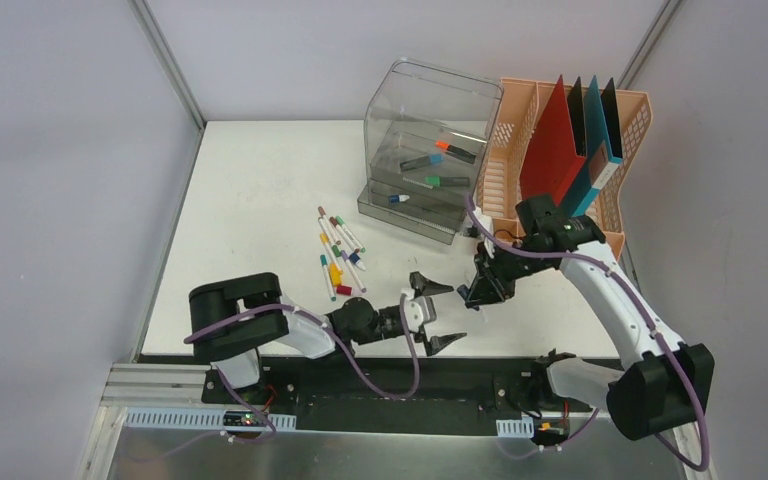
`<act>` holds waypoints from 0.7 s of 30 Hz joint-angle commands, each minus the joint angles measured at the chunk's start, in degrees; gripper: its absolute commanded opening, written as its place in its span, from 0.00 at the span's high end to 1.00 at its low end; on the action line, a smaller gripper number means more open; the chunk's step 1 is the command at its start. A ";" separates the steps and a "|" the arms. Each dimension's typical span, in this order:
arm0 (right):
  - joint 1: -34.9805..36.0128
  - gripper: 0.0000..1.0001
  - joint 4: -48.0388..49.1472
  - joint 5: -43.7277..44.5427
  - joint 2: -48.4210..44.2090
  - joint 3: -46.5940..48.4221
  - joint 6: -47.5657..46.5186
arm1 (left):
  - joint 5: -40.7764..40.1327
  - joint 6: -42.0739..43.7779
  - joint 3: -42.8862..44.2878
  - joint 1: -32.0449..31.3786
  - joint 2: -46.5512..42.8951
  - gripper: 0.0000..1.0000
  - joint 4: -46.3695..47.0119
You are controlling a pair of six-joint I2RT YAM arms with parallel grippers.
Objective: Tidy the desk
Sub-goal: Pick up the stationery from the center of the board, then place the stationery in the drawer.
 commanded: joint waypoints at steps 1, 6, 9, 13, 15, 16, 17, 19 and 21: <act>0.32 1.00 3.92 0.15 -5.19 -0.85 -1.59 | 10.72 -21.08 -1.60 4.77 -3.19 0.01 5.57; 0.58 1.00 7.21 1.60 -7.47 -2.89 -1.14 | 16.66 -37.98 -0.80 9.42 -3.95 0.04 5.56; 0.92 1.00 7.87 1.89 -7.92 -3.75 -1.62 | 19.65 -43.28 1.14 9.92 -3.60 0.05 5.54; 1.19 1.00 7.85 2.22 -7.76 -3.85 -1.74 | 21.19 -46.52 3.12 9.91 -3.69 0.06 5.54; 1.28 1.00 7.56 1.89 -7.58 -3.71 -1.90 | 20.23 -46.54 3.14 9.88 -4.08 0.07 5.60; 1.35 1.00 7.40 1.71 -7.37 -3.67 -2.04 | 19.47 -46.32 3.11 9.82 -4.22 0.09 5.60; 1.50 1.00 7.16 1.59 -7.26 -3.66 -2.16 | 18.87 -46.05 3.22 9.85 -4.32 0.12 5.54; 1.74 1.00 6.82 1.36 -6.77 -3.51 -2.42 | 17.88 -45.89 3.63 9.84 -4.06 0.18 5.55; 1.99 1.00 6.44 1.14 -6.33 -3.33 -2.65 | 17.26 -46.47 4.33 9.78 -3.22 0.22 5.57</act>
